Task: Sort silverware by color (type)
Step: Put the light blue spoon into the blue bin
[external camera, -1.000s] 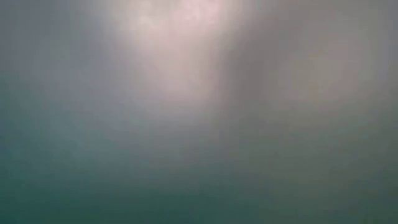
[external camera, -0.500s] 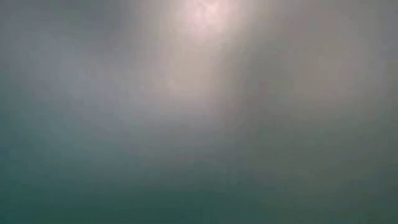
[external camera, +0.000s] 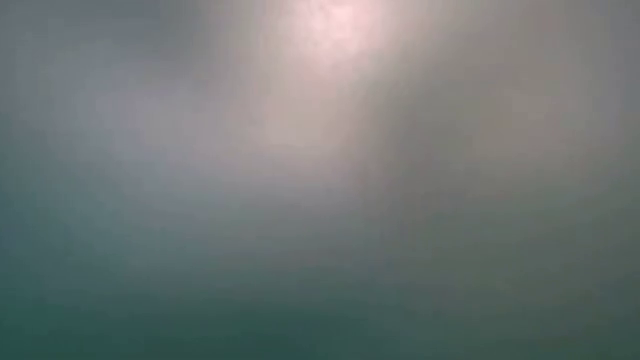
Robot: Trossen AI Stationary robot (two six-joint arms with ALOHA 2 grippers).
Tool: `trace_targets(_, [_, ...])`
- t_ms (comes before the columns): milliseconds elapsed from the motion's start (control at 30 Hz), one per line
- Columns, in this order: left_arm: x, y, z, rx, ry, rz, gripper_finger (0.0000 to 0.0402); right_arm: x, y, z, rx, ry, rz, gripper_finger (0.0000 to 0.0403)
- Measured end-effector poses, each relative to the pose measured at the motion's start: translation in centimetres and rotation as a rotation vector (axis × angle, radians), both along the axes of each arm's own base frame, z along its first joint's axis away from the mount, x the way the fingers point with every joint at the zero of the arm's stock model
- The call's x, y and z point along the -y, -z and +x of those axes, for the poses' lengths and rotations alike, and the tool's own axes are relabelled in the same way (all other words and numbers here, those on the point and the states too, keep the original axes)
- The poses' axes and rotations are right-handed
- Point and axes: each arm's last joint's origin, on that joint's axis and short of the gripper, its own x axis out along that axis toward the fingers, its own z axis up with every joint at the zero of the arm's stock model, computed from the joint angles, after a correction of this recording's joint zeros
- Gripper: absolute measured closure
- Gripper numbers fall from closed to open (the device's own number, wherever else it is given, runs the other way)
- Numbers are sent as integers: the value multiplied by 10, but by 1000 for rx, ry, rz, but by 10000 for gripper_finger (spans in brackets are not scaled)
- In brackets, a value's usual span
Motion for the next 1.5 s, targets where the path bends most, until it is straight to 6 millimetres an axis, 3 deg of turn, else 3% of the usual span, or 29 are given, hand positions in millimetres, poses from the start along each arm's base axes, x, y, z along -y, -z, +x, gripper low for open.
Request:
trace_targets(167, [0, 0, -1, -5, 1, 1, 356, 31, 1, -22, 73, 15, 210, 248])
trace_targets(367, [0, 1, -1, -12, 14, 21, 356, 45, 2, -34, 10, -192, 189, 251])
trace_targets(700, [-1, 2, -1, -23, 22, 59, 356, 48, 15, -32, -42, -366, 188, 252])
trace_targets(1133, [-1, 3, -2, -40, 30, 71, 356, 53, 41, -25, -105, -341, 204, 260])
trace_targets(1300, [0, 5, -4, -68, 52, 64, 356, 54, 38, -24, -91, -269, 215, 285])
trace_targets(1500, [1, 7, -4, -97, 152, 27, 356, 57, 33, -21, -83, -253, 197, 349])
